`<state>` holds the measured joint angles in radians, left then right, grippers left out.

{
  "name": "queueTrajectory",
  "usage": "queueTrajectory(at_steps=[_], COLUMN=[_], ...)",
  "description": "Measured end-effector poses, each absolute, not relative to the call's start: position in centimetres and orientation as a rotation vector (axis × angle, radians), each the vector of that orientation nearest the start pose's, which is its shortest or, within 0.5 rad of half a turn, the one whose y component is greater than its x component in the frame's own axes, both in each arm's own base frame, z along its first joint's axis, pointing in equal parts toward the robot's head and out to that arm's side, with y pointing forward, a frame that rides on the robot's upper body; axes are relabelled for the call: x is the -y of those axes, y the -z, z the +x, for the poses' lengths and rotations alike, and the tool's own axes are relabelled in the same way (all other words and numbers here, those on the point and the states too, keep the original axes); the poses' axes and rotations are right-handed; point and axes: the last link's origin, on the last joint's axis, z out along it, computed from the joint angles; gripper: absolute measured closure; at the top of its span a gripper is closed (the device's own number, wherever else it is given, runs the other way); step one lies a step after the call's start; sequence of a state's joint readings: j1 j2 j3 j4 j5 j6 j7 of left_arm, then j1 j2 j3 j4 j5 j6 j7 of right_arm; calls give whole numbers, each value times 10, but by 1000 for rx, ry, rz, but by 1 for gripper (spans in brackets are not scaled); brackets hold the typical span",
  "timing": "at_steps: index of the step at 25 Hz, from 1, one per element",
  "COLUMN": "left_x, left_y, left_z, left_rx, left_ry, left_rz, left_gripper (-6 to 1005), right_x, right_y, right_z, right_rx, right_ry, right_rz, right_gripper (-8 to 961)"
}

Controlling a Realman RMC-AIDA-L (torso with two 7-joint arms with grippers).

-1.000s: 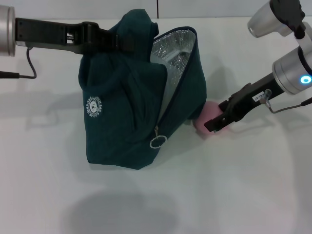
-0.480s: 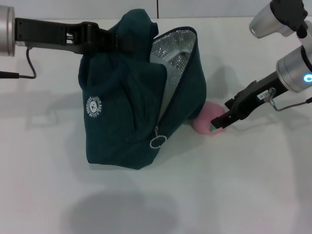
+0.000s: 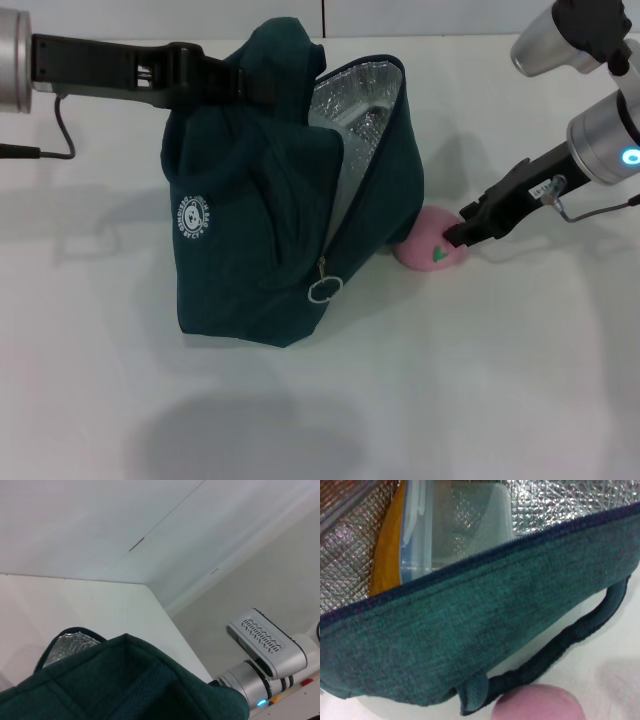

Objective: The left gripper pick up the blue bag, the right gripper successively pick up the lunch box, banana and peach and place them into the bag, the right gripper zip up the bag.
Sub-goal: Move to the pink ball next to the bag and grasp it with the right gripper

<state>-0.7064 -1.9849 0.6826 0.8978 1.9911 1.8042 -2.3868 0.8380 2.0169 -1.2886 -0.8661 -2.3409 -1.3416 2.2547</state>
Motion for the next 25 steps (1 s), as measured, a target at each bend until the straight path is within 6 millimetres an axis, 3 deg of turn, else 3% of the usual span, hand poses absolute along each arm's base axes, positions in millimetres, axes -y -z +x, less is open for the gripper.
queueTrajectory(at_steps=[4,7,12,25], left_x=[-369,-369,-369,-367], left_y=[-74,-74,-74,-75], left_z=[-179,-179,-179,-182], left_rx=[1479,1477,1474,1481], left_ry=[764,764,764,766], left_rz=[-2716,-2717,-2719,-2713], left_gripper=[967,967,967,967], right_x=[-404,-404,-404,-402], right_y=[27,27,27,17], right_z=[168,168,168,160], right_rx=[-788,-787,-784,-805], right_ry=[259,258,259,184], right_rz=[-2795,-2795,-2797,-2822], right_gripper=[524,739,809,882])
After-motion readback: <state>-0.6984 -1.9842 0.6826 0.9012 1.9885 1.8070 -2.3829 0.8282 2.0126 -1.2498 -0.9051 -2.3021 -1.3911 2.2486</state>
